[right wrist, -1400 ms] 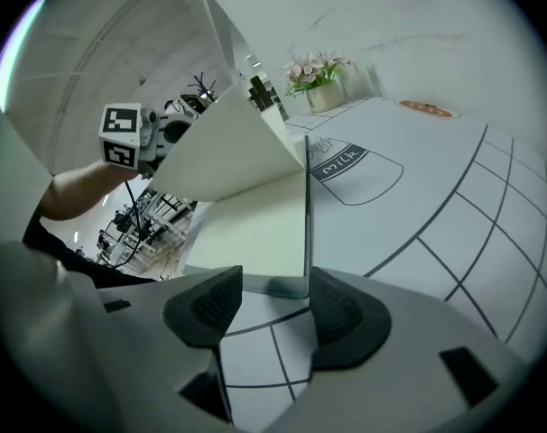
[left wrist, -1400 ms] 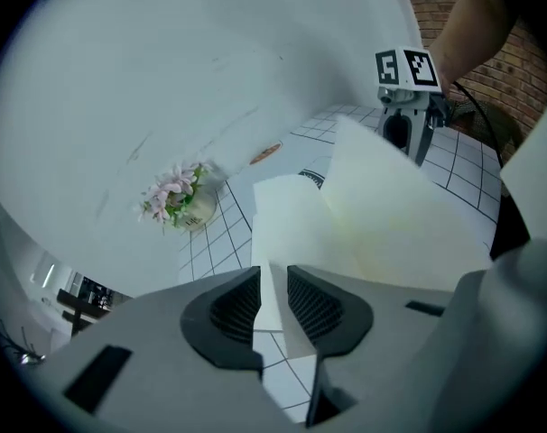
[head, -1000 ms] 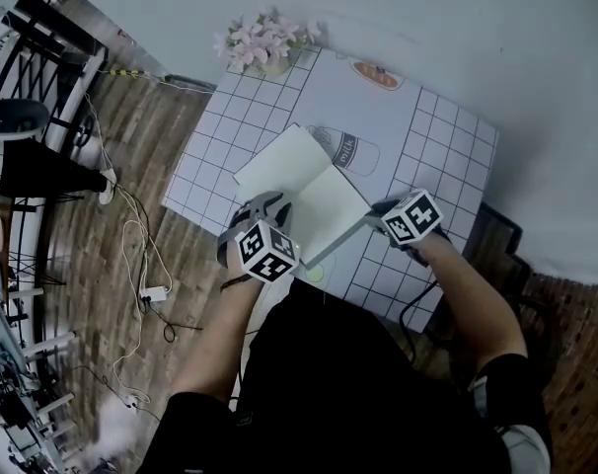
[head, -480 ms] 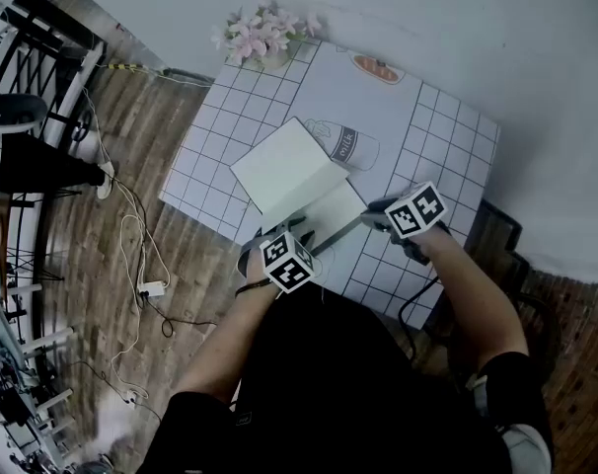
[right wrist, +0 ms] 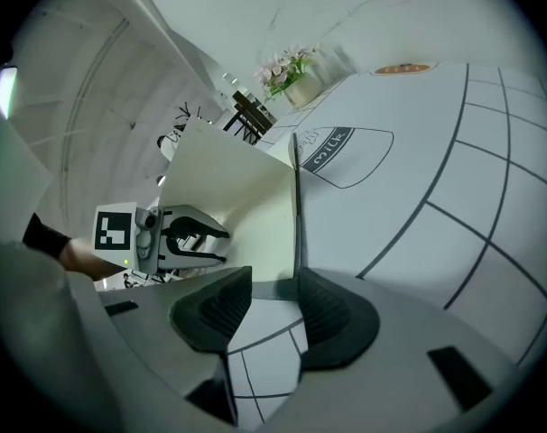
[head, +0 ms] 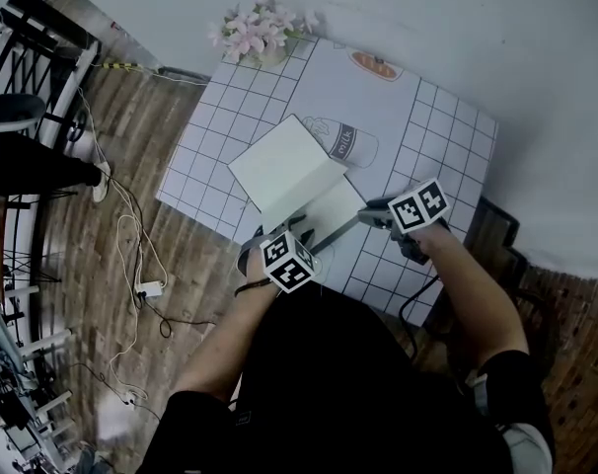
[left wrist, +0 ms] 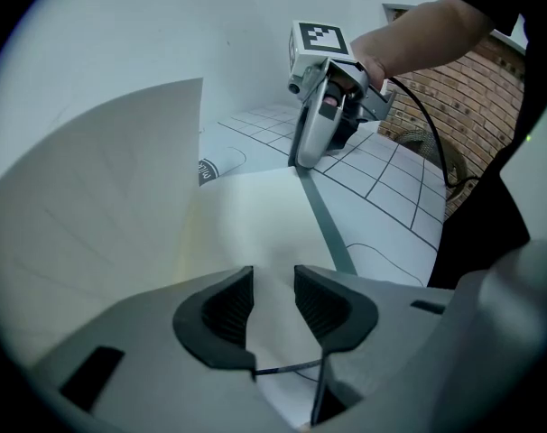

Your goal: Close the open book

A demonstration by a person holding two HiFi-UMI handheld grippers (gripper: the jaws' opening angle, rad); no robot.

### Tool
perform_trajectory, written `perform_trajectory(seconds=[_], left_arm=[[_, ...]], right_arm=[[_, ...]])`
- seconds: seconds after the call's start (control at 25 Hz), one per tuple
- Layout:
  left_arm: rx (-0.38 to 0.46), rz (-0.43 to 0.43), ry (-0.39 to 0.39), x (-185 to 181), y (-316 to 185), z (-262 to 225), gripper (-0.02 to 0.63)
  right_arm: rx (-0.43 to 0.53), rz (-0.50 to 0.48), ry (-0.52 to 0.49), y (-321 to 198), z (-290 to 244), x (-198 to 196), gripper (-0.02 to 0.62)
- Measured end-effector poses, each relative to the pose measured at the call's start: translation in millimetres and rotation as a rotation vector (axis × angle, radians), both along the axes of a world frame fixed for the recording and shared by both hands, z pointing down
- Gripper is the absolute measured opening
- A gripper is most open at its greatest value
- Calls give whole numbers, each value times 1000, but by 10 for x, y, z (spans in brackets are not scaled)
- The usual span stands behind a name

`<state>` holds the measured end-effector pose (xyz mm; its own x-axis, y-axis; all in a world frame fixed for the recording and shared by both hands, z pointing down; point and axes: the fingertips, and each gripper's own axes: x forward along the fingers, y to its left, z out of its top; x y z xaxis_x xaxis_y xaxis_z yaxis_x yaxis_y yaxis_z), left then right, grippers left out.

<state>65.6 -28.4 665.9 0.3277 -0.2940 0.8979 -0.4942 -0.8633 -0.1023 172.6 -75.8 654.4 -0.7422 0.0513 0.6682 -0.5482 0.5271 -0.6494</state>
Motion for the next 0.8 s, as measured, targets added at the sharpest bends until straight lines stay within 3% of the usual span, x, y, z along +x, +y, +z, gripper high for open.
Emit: perform_trajectory(seconds=[0.36,0.52,0.6,0.8], left_arm=[[3,-11,20,-6,-10,-6,124],[1,-7,19,-5,-6,1,124],[-2,-9,20,-1,2,0,124],[-5,-27,27,-15,-13,6,124]], right_arm=[[-48,52,-51,-6,-15,-38,156],[-53,67,-48,-22,12,-46,118],[-51,78,-48,-31,15,-38,51],[-51,84,-66,-44,-14,-65,36]])
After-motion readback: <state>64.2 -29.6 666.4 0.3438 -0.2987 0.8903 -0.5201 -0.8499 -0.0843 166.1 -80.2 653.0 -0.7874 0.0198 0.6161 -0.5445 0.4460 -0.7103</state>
